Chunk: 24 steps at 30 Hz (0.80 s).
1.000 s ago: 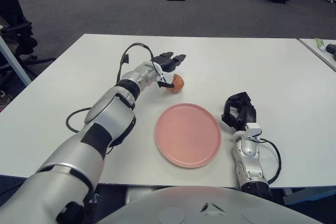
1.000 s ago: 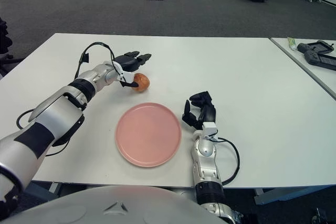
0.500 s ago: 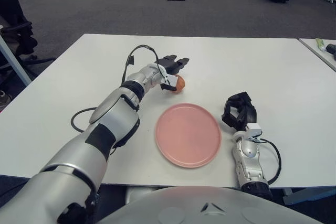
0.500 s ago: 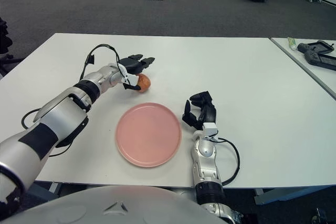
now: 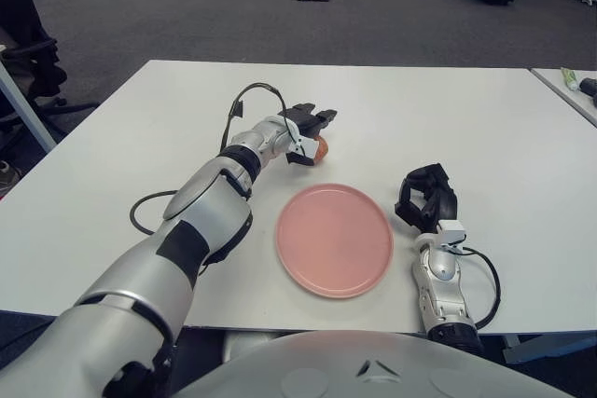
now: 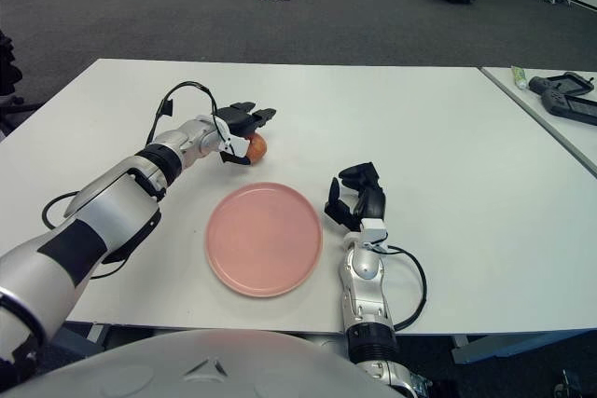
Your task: Put the apple into the plate.
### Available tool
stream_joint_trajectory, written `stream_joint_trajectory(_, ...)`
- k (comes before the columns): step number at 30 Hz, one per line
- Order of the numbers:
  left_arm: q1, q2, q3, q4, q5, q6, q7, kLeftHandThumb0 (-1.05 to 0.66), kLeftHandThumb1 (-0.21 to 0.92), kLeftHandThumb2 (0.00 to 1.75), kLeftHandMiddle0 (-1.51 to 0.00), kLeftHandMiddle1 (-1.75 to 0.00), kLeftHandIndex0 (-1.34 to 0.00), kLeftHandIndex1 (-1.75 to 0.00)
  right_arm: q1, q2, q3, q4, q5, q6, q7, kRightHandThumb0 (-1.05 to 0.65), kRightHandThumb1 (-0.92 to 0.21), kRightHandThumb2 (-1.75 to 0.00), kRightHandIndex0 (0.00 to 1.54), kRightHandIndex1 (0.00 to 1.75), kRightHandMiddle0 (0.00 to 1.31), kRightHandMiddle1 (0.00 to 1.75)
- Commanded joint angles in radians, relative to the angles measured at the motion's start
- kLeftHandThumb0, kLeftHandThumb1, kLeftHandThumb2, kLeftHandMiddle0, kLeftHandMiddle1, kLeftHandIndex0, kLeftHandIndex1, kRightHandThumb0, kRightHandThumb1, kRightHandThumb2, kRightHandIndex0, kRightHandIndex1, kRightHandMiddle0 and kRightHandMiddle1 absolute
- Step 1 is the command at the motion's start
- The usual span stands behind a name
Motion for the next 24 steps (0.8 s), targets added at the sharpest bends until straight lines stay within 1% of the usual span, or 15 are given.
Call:
stream_joint_trajectory(1, 0.008, -0.005, -0.008, 0.010, 0.011, 0.018, -0.009, -0.77, 0.40, 0.90, -0.02, -0.05, 0.00, -0.10, 0.048, 0.004, -0.011, 0.024, 0.005, 0.034, -0.007, -0.42, -0.50, -1.10, 0.78, 1.75, 0.47, 1.75)
stream_joint_trajectory(8, 0.018, -0.011, -0.017, 0.016, 0.013, 0.038, -0.044, -0.76, 0.40, 0.91, -0.03, -0.07, 0.00, -0.13, 0.070, 0.023, -0.020, -0.009, 0.023, 0.040, -0.009, -0.42, -0.50, -1.09, 0.74, 1.75, 0.46, 1.75)
stream_joint_trajectory(9, 0.019, -0.012, -0.017, 0.016, 0.012, 0.042, -0.049, -0.76, 0.41, 0.90, -0.02, -0.11, 0.00, -0.15, 0.072, 0.024, -0.021, -0.012, 0.023, 0.040, -0.009, -0.42, -0.51, -1.08, 0.73, 1.75, 0.46, 1.75)
stream_joint_trajectory(15, 0.037, -0.022, -0.014, 0.021, 0.006, 0.068, -0.058, -0.76, 0.42, 0.89, 0.00, -0.16, 0.00, -0.19, 0.092, 0.031, -0.026, -0.041, 0.029, 0.054, -0.004, -0.42, -0.52, -1.07, 0.70, 1.75, 0.45, 1.75)
stream_joint_trajectory(20, 0.045, -0.025, -0.015, 0.023, 0.008, 0.081, -0.060, -0.75, 0.43, 0.88, 0.00, -0.22, 0.00, -0.30, 0.101, 0.035, -0.026, -0.059, 0.040, 0.066, 0.001, -0.42, -0.53, -1.06, 0.66, 1.75, 0.44, 1.75)
stream_joint_trajectory(24, 0.045, -0.026, -0.016, 0.026, 0.007, 0.089, -0.087, -0.73, 0.43, 0.87, 0.00, -0.28, 0.00, -0.42, 0.109, 0.036, -0.031, -0.067, 0.059, 0.060, 0.012, -0.41, -0.53, -1.05, 0.66, 1.75, 0.44, 1.75)
